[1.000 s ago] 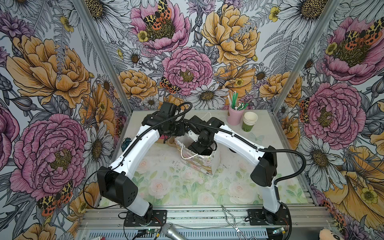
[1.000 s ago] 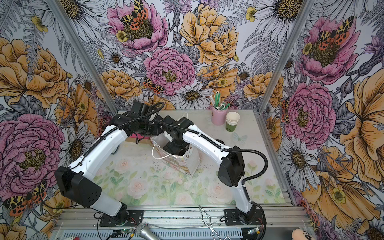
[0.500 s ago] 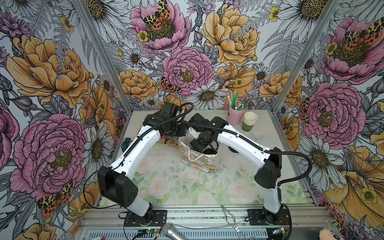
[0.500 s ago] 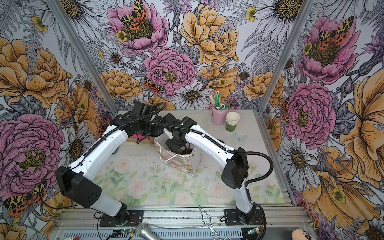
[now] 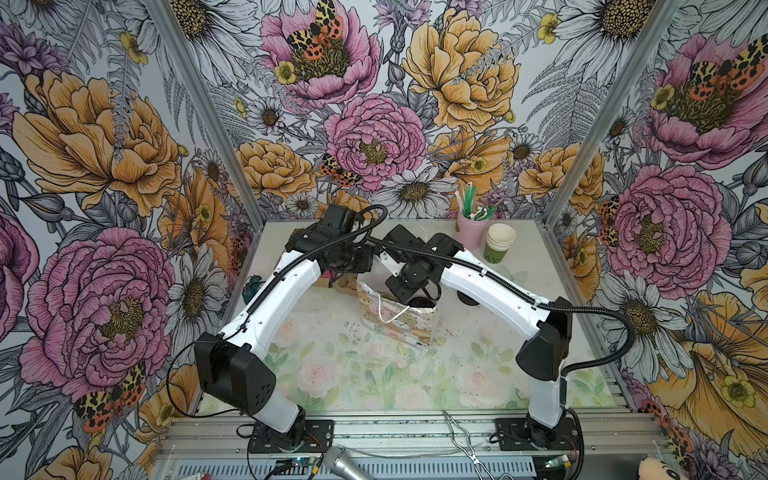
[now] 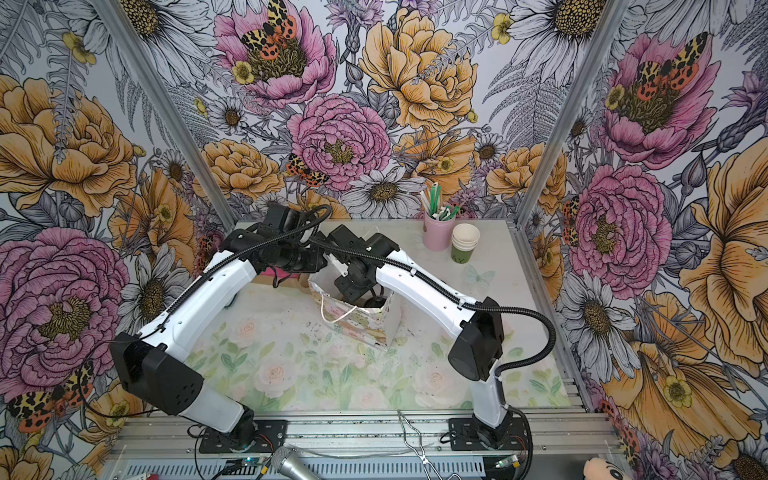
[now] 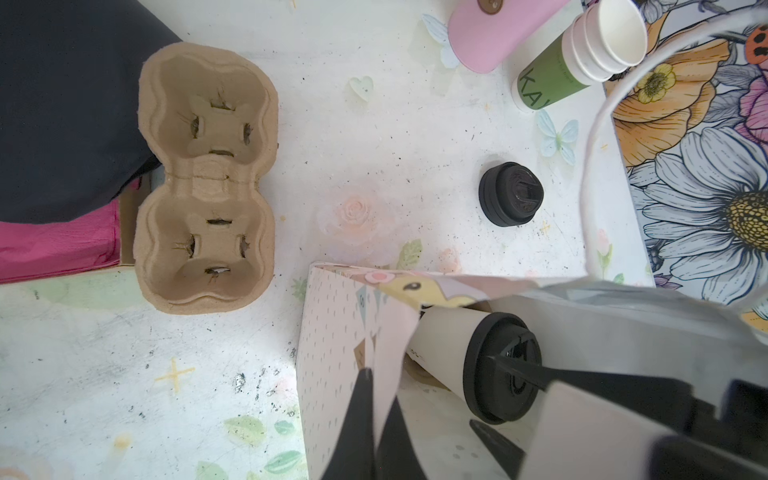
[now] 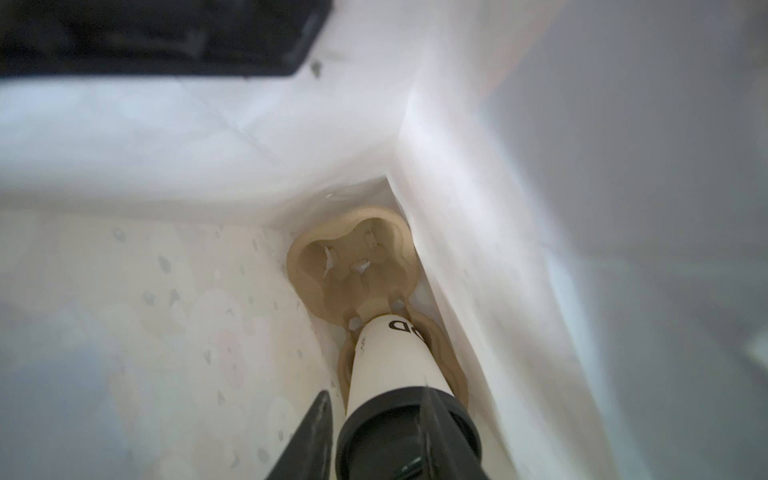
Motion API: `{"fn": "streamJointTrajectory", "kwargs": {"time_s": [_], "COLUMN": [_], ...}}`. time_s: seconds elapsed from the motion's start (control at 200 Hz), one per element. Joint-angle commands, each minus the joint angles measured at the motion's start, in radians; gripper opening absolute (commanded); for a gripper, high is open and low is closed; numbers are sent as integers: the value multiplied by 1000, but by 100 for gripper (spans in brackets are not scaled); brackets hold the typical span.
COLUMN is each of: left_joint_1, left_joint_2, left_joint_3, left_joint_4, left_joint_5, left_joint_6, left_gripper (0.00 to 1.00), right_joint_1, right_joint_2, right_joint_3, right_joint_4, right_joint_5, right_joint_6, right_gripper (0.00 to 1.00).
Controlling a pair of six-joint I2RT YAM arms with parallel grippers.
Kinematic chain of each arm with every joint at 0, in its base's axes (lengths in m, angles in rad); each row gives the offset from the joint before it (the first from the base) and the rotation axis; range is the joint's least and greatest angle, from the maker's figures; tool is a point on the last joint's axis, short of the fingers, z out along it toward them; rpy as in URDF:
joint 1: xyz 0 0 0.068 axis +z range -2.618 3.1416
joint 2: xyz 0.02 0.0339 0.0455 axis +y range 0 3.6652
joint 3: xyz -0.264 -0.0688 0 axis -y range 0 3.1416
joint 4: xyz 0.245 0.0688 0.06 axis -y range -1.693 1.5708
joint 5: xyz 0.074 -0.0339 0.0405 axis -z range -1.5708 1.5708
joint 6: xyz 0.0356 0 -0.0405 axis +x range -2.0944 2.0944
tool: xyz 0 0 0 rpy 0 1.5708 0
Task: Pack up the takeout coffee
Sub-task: 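Lift the right gripper clear while the left gripper releases the bag edge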
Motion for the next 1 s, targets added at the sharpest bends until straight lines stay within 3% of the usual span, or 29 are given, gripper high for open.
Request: {"fn": "streamJointTrajectory", "kwargs": {"time_s": [0.0,0.115,0.465,0.785,0.996], "left_joint_1": [-8,-8,-12,-12,-7], "left_joint_2": [-5,-7,-14,-52,-113], "left_joint_3": [-8,-8,0,37,64], "left_joint_4": [11,11,11,11,19], "left_joint_5": [-6,-9,-8,-23,-66], "left_joint_6": [1,-1,-6,-10,-16], "left_gripper": [0,0,1,37,59], "right_joint_1": [4,3,3,-3,-73], "right_joint_2": [-65,-86,-164,-354,-506], "right_joint_3": [-3,-7,-20,-108,-227], "right_joint_4": [38,39,68,208,326], "right_joint_5": [10,10,11,63,136], "right_joint_6": [-4,-6,-8,-19,-1], "right_gripper": [30,21,24,43,55]}}
